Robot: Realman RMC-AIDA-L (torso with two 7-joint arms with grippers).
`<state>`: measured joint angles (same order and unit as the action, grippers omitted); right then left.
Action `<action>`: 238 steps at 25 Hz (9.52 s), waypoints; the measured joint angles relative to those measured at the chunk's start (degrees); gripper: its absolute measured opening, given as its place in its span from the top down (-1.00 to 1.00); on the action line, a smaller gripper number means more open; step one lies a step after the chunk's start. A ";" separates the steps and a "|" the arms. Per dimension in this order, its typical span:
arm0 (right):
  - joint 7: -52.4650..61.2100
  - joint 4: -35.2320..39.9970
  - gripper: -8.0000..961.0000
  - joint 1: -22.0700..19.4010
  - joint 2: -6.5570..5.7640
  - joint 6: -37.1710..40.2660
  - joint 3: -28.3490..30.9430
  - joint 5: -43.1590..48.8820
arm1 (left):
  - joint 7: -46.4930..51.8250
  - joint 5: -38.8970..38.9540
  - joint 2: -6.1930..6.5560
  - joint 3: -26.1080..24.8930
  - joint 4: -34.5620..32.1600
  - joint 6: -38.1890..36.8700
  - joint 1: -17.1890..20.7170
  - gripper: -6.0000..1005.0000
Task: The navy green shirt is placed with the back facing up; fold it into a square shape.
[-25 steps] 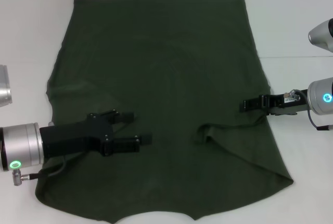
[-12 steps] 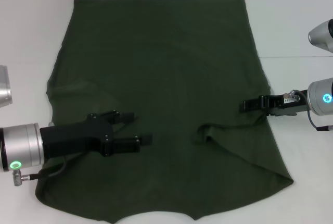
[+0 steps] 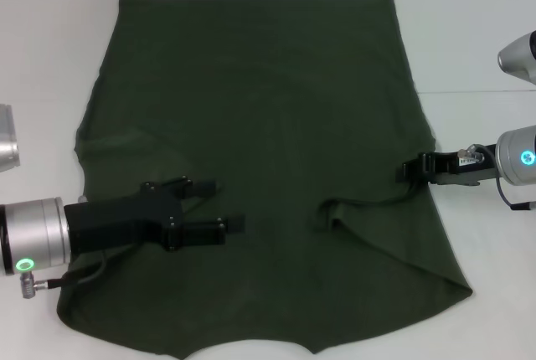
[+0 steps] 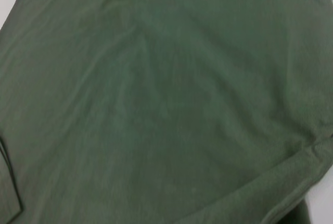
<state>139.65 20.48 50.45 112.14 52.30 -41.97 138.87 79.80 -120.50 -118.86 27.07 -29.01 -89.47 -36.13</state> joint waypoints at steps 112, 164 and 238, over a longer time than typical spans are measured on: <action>-54.70 12.55 -0.94 -18.62 -3.25 43.11 0.81 -27.16 | 57.19 -14.78 7.52 -15.63 -11.34 -3.95 0.20 -0.87; -53.43 12.13 -0.90 -17.18 -3.78 43.01 0.57 -24.44 | 49.13 -26.46 4.93 -14.27 -7.81 4.57 5.54 -0.82; 6.14 3.35 -0.84 -14.12 -10.28 35.44 0.73 -10.39 | 50.42 -23.66 5.05 -13.57 -7.75 7.75 3.90 0.93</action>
<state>145.79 23.83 36.33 101.86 87.75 -41.25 128.48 130.22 -144.16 -113.81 13.50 -36.76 -81.72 -32.22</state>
